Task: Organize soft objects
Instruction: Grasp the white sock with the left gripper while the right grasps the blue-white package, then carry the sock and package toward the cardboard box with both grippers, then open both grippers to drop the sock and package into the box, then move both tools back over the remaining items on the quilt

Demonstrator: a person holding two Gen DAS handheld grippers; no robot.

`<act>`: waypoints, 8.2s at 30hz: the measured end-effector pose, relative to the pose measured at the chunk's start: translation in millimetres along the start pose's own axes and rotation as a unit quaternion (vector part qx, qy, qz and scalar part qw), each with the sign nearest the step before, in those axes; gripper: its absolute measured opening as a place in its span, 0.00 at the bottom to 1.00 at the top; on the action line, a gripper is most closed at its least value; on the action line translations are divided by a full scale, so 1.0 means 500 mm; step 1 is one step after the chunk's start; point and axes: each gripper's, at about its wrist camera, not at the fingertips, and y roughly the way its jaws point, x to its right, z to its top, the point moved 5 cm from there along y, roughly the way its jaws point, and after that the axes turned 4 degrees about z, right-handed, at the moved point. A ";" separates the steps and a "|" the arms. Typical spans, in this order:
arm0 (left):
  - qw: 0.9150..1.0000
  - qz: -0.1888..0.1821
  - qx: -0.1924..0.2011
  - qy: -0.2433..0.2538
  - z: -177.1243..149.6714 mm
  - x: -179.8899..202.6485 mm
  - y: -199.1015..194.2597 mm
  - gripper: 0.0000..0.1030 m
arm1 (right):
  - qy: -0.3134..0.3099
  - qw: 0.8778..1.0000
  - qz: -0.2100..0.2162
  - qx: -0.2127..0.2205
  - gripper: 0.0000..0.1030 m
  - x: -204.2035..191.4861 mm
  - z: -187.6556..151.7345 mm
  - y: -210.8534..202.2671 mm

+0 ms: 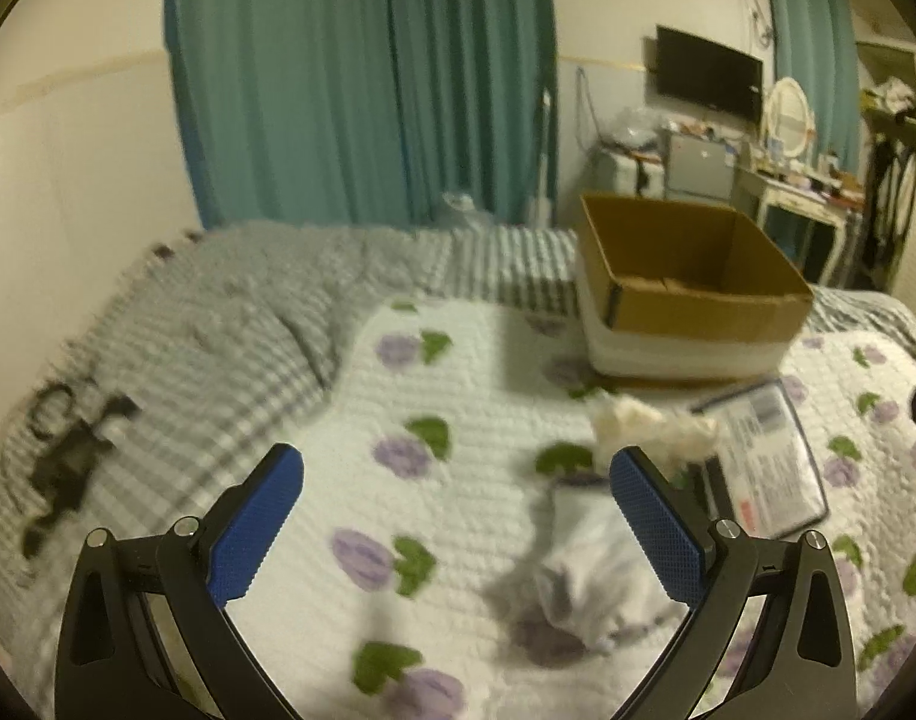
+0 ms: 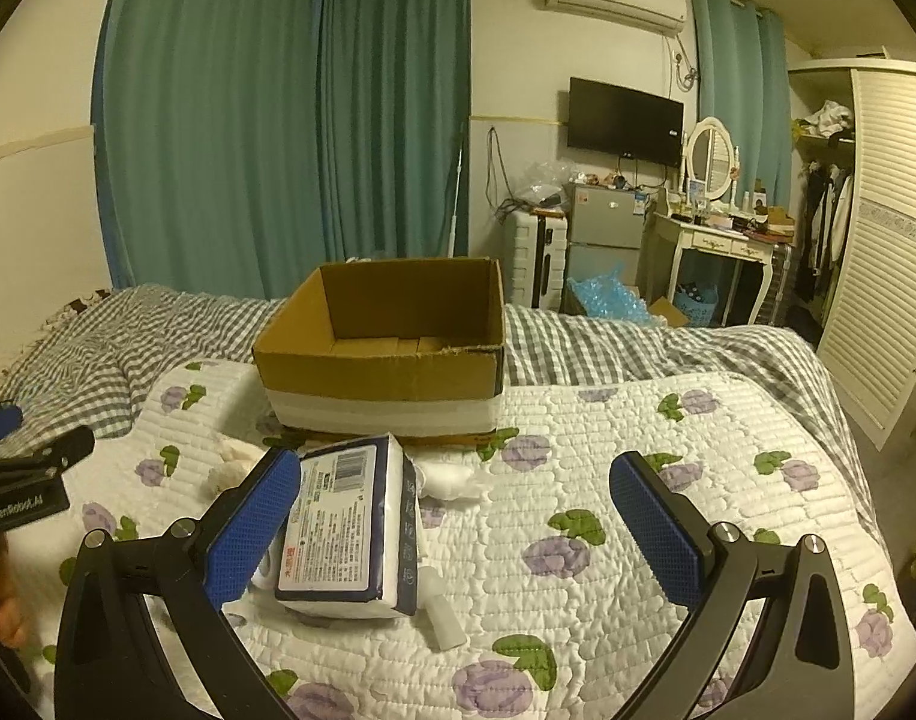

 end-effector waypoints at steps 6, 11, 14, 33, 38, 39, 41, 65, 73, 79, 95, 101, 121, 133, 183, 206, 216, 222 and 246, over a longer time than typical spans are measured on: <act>0.999 -0.024 -0.041 0.003 -0.038 0.041 0.032 1.00 | -0.016 0.999 -0.002 -0.027 1.00 -0.009 -0.023 0.037; 0.997 -0.042 -0.063 0.027 -0.069 0.086 0.048 1.00 | -0.022 0.998 0.005 -0.054 1.00 -0.016 -0.043 0.074; 0.994 -0.057 -0.086 0.038 -0.096 0.113 0.063 1.00 | -0.025 0.997 0.013 -0.072 1.00 -0.023 -0.057 0.100; 0.984 -0.088 -0.144 0.051 -0.170 0.170 0.118 0.80 | -0.012 0.979 0.091 -0.181 0.99 -0.067 -0.158 0.230; 0.985 -0.086 -0.135 0.060 -0.167 0.177 0.098 0.66 | -0.019 0.974 0.115 -0.192 0.73 -0.087 -0.164 0.224; 0.985 -0.089 -0.134 0.058 -0.166 0.175 0.095 0.63 | -0.021 0.975 0.119 -0.189 0.62 -0.089 -0.162 0.219; 0.986 -0.093 -0.131 0.054 -0.163 0.173 0.093 0.58 | -0.018 0.975 0.124 -0.182 0.52 -0.090 -0.157 0.208; 0.997 -0.069 -0.027 0.035 -0.054 0.105 -0.053 0.48 | -0.028 0.996 0.061 -0.062 0.39 -0.052 -0.064 0.027; 0.996 -0.070 0.044 0.036 0.025 0.098 -0.149 0.48 | -0.025 0.998 0.053 0.001 0.39 -0.039 0.017 -0.073; 0.993 -0.076 0.087 0.034 0.087 0.095 -0.194 0.48 | -0.026 0.998 0.044 0.034 0.39 -0.029 0.070 -0.122; 0.984 -0.090 0.153 0.027 0.247 0.103 -0.196 0.48 | -0.056 0.993 0.031 0.104 0.39 -0.045 0.232 -0.156; 0.984 -0.095 0.150 0.036 0.286 0.129 -0.153 0.48 | -0.067 0.991 0.024 0.114 0.39 -0.047 0.281 -0.114; 0.989 -0.124 0.076 0.038 0.351 0.247 0.114 0.48 | -0.099 0.993 0.009 0.061 0.39 -0.031 0.351 0.188; 0.989 -0.127 -0.007 0.069 0.281 0.325 0.253 0.49 | -0.111 0.993 0.022 -0.045 0.39 -0.020 0.223 0.381; 0.987 -0.077 0.138 0.034 0.348 0.147 -0.126 0.94 | -0.035 0.993 0.036 0.107 0.96 0.019 0.352 -0.041; 0.983 -0.063 0.172 0.027 0.254 0.091 -0.246 0.96 | -0.070 0.989 0.040 0.123 1.00 -0.045 0.278 -0.220; 0.987 -0.063 0.142 0.031 0.208 0.090 -0.198 0.95 | -0.037 0.995 0.034 0.081 1.00 -0.017 0.217 -0.187; 0.992 -0.059 0.111 0.023 0.184 0.079 -0.136 0.95 | -0.041 0.997 0.026 0.055 1.00 -0.020 0.187 -0.145; 0.997 -0.043 -0.048 0.049 0.015 0.086 0.134 0.90 | -0.046 0.992 0.055 -0.102 1.00 -0.027 -0.024 0.103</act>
